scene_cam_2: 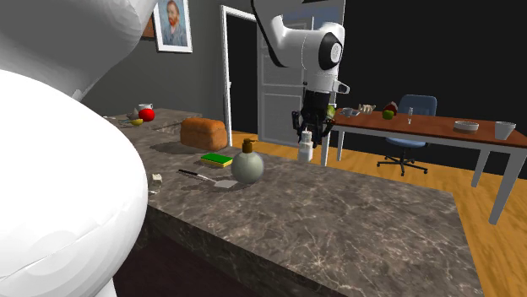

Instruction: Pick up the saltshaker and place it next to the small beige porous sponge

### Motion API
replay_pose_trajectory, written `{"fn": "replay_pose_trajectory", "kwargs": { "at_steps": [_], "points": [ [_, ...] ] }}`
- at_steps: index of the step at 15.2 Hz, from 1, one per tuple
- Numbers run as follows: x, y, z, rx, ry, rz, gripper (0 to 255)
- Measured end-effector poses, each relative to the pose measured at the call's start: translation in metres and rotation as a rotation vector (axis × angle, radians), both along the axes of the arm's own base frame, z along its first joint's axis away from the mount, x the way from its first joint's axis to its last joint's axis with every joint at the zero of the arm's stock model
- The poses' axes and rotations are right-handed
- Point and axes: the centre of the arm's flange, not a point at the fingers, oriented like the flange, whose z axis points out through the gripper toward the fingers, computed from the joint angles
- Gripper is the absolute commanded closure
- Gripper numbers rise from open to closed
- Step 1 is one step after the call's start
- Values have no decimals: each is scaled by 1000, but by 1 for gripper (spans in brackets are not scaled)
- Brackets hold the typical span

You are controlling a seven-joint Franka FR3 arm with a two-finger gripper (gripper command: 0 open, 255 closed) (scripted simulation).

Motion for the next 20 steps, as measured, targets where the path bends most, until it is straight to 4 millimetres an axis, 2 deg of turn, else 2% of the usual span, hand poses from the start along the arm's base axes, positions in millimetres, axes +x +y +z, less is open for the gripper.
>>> {"fn": "replay_pose_trajectory", "kwargs": {
  "at_steps": [5,6,10,20],
  "points": [
    [0,1,25,0,0,0,255],
    [-3,7,27,0,0,0,255],
    [-21,49,27,0,1,1,255],
    [-83,165,29,0,0,2,255]
  ]
}}
